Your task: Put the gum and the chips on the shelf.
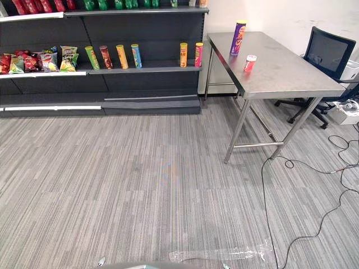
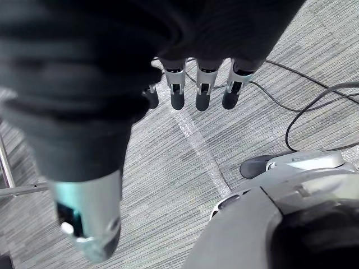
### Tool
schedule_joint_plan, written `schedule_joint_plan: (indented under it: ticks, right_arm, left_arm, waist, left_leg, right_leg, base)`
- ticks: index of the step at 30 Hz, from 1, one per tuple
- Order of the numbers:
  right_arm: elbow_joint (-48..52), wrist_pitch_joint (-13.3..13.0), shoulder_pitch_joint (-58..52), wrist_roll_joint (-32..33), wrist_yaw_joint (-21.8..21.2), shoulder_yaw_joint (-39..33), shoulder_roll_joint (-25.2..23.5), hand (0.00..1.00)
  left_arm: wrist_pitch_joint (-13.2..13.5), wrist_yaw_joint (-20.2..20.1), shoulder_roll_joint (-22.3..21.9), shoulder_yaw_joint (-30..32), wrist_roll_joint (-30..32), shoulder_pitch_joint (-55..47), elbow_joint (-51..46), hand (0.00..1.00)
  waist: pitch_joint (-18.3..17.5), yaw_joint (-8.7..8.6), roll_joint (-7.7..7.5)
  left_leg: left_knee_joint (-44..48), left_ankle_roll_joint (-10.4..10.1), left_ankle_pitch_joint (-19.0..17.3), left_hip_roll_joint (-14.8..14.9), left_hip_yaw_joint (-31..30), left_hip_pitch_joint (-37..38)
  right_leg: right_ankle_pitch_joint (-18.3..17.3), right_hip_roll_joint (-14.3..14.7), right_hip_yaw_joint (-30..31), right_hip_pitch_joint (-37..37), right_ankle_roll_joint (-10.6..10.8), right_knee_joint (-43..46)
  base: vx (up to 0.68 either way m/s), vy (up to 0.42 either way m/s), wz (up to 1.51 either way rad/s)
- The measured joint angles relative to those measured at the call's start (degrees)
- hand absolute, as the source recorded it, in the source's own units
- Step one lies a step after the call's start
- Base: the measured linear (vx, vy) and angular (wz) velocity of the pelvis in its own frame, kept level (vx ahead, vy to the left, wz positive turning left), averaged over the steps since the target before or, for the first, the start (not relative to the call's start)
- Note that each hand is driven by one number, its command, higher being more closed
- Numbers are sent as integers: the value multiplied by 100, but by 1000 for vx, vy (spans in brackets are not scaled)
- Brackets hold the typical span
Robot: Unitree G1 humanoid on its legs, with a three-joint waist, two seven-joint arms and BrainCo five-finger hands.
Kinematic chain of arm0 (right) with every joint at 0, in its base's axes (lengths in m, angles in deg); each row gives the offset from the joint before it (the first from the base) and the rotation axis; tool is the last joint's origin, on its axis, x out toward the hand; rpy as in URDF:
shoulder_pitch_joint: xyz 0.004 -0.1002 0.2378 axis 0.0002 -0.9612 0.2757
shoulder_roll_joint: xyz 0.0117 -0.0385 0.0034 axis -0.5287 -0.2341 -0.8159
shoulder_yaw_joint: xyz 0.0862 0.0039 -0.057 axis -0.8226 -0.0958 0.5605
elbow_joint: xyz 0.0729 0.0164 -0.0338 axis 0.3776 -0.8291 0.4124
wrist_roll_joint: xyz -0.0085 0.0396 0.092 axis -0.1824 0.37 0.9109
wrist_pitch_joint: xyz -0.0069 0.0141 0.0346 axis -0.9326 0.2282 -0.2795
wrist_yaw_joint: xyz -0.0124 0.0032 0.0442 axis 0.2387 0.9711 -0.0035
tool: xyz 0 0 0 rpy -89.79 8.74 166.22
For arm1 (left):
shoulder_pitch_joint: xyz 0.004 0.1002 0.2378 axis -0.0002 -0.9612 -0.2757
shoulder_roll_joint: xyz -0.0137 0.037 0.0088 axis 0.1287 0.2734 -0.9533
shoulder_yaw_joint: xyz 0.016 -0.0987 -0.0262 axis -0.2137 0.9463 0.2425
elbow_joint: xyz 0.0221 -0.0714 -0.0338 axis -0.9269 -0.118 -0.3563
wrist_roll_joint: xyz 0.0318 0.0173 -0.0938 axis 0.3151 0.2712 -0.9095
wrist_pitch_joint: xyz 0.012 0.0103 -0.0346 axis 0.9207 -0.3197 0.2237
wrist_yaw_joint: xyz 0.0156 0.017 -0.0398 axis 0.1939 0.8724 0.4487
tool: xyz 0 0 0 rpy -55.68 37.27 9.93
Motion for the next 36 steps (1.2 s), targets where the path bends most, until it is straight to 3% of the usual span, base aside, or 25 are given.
schedule_joint_plan:
  ticks: [4, 6, 7, 8, 12, 19, 36]
  right_arm:
    - [-16, 0, 47, 0, 5, -74, -18, 0]
    - [-14, 0, 58, 0, 9, -114, -31, 0]
    - [-13, 0, 61, 0, 9, -122, -34, 0]
    - [-12, -2, 61, 0, 6, -137, -36, 0]
    - [-11, -8, 59, 3, 9, -160, -46, 0]
    - [-10, -6, 51, 84, 7, -154, -46, 0]
    - [-14, -73, 53, 121, 52, -143, -76, 0]
  left_arm:
    - [-1, -27, 1, 5, -7, 15, 13, 0]
    - [28, -22, 1, 6, -12, 28, 13, 0]
    - [70, -11, -3, 4, -10, 27, 15, 0]
    - [110, 23, -12, 4, -7, 23, 14, 0]
    - [124, 30, -14, 0, -4, 23, 15, 0]
    - [-118, 79, -4, 2, -3, 32, 3, 0]
    - [-260, 306, -6, 109, 0, 58, 15, 0]
  waist:
    - [17, -2, 56]
    - [92, 2, -6]
    - [58, 2, 63]
    - [100, 5, -5]
    - [109, 8, 11]
    - [109, 7, 8]
    - [142, 23, -44]
  left_leg:
    - [3, -70, -45, 0, 110, 49]
    - [-7, -78, -50, 2, 117, 114]
    - [-9, -78, -50, 2, 125, 119]
    - [-26, -78, -50, 3, 128, 117]
    - [-46, -70, -41, 21, 149, 139]
    - [-129, -60, 7, 52, 227, 187]
    - [-140, -81, -7, 51, 227, 176]
  right_leg:
    - [22, 1, 16, 83, 42, -73]
    - [14, 3, 30, 126, 55, -78]
    - [12, 3, 35, 126, 56, -82]
    - [12, 7, 40, 120, 57, -90]
    - [12, 26, 52, 124, 57, -97]
    - [16, 68, 68, 124, 50, -122]
    - [17, 71, 40, 138, 49, -172]
  base:
    - [27, -6, -6]
    - [-16, -16, -5]
    - [-35, -18, -3]
    - [-40, -22, -2]
    - [-51, -28, -3]
    - [-24, -22, -3]
    - [-13, -8, 1]
